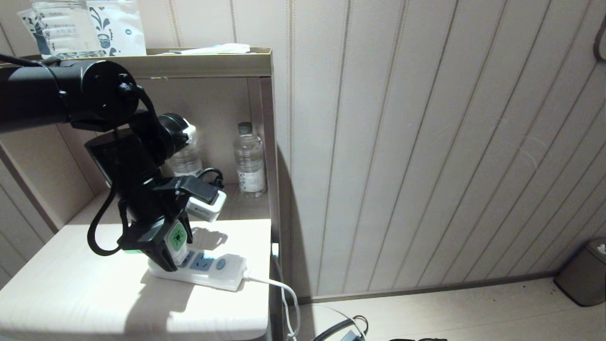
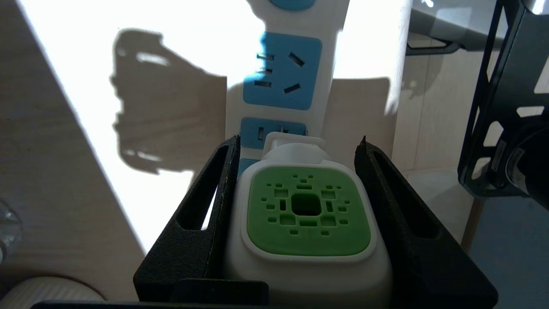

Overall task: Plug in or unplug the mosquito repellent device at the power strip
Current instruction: Insert the plug into the socket

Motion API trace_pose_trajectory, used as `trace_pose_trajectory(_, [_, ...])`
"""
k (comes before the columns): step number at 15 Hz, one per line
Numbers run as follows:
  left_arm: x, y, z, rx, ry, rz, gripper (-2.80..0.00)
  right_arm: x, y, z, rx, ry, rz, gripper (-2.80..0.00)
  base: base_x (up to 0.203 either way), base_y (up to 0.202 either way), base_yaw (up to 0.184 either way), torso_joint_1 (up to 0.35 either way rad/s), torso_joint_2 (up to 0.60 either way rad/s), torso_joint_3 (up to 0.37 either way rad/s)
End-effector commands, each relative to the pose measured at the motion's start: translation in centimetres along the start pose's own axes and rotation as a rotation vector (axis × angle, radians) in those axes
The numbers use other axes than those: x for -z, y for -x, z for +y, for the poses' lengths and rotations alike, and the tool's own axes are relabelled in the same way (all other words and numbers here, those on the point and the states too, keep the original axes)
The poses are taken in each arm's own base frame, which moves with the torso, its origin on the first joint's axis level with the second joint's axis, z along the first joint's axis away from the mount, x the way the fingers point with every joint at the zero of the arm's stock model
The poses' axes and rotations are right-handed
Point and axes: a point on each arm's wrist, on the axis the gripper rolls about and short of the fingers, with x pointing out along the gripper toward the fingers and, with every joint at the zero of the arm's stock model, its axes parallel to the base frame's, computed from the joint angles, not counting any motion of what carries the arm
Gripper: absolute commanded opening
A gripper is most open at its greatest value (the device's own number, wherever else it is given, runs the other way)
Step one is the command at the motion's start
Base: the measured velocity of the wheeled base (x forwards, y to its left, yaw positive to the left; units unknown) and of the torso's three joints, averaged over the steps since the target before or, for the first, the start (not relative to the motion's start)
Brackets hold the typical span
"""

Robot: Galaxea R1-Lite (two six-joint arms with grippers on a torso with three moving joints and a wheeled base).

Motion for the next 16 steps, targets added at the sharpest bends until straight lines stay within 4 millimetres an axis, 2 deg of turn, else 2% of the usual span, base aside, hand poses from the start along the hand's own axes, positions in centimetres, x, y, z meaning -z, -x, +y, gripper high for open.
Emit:
trace_pose_trajectory(1, [-0.1,0.4,-0.3,-0.001,-0.011,-0.013,-2.80,0.0,0.0,0.0,0.000,0.001,0.001,-2.80,0.000,0.000,0.000,0.000,0.00,0.000])
trace_pose_trajectory(9, [0.0,-0.5,0.5,-0.004,-0.004,-0.014,-2.80,0.0,0.0,0.0,0.000,0.001,-0.001,-2.80,0.000,0.000,0.000,0.000,0.00,0.000])
trace_pose_trajectory(16, [1.2,-0.3,0.8,-0.013,0.024,-0.006,-2.80,0.0,0.0,0.0,0.000,0.001,-0.001,-2.80,0.000,0.000,0.000,0.000,0.00,0.000])
